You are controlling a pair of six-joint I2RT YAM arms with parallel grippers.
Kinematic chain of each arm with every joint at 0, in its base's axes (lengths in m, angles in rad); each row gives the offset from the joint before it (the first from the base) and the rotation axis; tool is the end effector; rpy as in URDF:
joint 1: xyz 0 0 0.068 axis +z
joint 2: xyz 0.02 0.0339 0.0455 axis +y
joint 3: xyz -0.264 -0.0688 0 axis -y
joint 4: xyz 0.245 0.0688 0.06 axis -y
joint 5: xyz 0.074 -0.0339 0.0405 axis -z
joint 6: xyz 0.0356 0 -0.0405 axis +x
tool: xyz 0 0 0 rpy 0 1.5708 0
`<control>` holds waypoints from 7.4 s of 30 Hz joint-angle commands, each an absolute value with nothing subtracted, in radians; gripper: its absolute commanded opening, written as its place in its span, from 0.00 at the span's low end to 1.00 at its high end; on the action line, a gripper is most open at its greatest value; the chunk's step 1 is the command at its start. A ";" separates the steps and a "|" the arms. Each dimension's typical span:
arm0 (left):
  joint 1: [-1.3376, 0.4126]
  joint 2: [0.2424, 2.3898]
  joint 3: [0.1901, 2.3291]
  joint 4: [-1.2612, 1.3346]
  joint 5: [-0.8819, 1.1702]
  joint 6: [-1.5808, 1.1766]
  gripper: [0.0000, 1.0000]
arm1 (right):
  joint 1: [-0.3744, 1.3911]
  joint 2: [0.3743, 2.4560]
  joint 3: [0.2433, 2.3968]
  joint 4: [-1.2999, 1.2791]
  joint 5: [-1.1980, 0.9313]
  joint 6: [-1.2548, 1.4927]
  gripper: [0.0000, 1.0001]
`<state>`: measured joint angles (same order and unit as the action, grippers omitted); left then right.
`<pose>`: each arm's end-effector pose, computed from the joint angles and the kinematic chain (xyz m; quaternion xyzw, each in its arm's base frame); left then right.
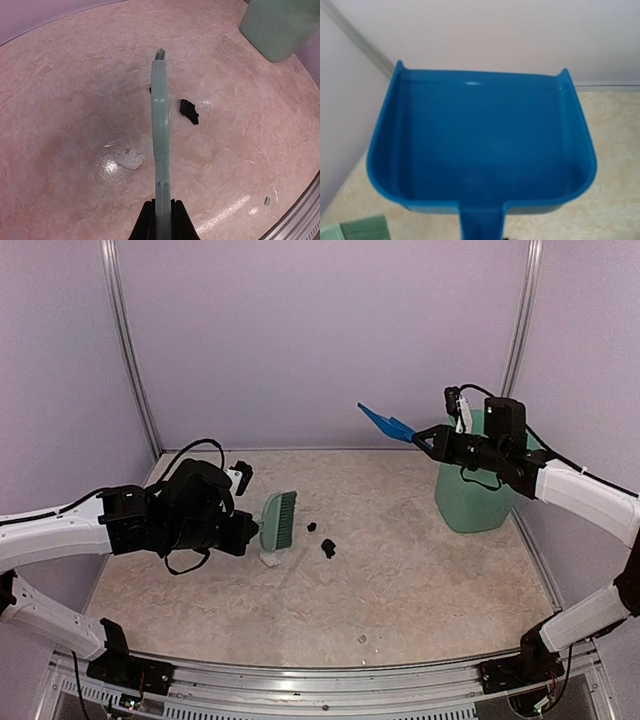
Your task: Sweep away the paper scraps from the table
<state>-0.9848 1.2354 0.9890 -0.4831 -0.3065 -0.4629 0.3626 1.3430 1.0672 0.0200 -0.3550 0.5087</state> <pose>0.1560 -0.2155 0.2893 0.1725 0.8877 -0.1629 0.3947 0.2914 0.1238 0.3345 -0.0508 0.7849 0.3806 0.4864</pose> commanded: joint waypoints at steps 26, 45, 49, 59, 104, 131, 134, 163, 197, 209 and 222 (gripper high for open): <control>-0.948 1.288 0.964 -0.564 -0.361 -0.594 0.00 | 0.567 1.365 1.045 -0.153 -0.029 0.226 0.00; -0.894 1.608 1.183 -0.350 -0.350 -0.531 0.00 | 0.804 1.168 0.879 -0.493 0.150 0.410 0.00; -0.906 1.548 1.193 -0.443 -0.397 -0.526 0.00 | 0.875 1.196 0.867 -0.495 0.140 0.401 0.00; -1.013 1.348 1.054 -0.666 -0.446 -0.629 0.00 | 0.888 1.238 0.825 -0.417 0.180 0.354 0.00; -0.945 1.578 1.128 -0.400 -0.414 -0.470 0.00 | 0.915 1.335 0.729 -0.319 0.103 0.299 0.00; -0.787 1.829 1.484 -0.562 -0.294 -0.125 0.00 | 0.997 1.667 0.903 -0.218 0.089 0.170 0.00; -0.792 1.886 1.527 -0.595 -0.267 -0.114 0.00 | 0.996 1.698 0.925 -0.218 0.091 0.167 0.00; -0.962 1.753 1.389 -0.597 -0.140 -0.218 0.00 | 0.931 1.788 0.899 -0.042 0.121 0.182 0.00; -0.949 1.391 1.259 -0.548 -0.367 -0.364 0.00 | 0.933 1.804 0.660 0.509 0.242 0.132 0.00; -0.803 1.126 1.002 -0.431 -0.471 -0.430 0.00 | 0.933 1.709 0.718 0.479 0.215 0.173 0.00; -0.764 1.045 0.856 -0.327 -0.505 -0.447 0.00 | 0.915 1.588 0.862 0.291 0.225 0.241 0.00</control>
<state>-0.7727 1.0557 0.8734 -0.3954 -0.4740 -0.4412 0.9367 1.6466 0.8070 0.3740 0.2150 0.2024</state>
